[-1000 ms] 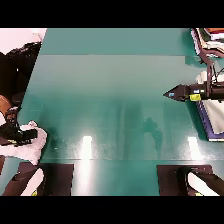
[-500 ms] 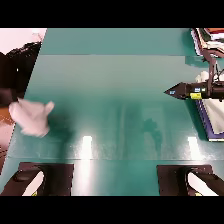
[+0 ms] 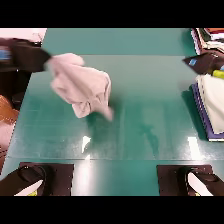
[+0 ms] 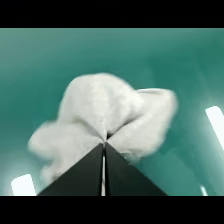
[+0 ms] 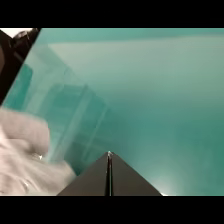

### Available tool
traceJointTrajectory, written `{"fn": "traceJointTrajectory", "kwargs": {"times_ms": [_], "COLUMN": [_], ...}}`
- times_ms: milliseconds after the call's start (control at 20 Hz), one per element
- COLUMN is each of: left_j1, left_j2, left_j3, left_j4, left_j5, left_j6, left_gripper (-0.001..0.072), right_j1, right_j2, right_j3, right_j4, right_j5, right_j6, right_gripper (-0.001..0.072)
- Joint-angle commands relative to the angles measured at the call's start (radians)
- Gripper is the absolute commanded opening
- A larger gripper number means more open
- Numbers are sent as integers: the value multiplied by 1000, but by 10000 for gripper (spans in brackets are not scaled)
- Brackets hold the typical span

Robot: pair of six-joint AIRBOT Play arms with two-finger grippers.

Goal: Fold the shirts.

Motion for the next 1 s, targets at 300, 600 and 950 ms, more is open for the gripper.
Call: {"fn": "traceJointTrajectory", "kwargs": {"times_ms": [300,600,950], "left_j1": [-270,-209,117], "left_j2": [-227,-231,-309], "left_j3": [24,24,-178], "left_j4": [-137,5,-289], "left_j5": [177,134,123], "left_j6": [47,73,130], "left_gripper": [22,621,621], "right_j1": [1,1,1], "right_j2": [-95,-143,-144], "right_j3": [266,266,266], "right_j4": [-105,-103,-103], "right_j5": [120,186,211], "right_j6": [0,0,0], "right_gripper": [14,14,14]}}
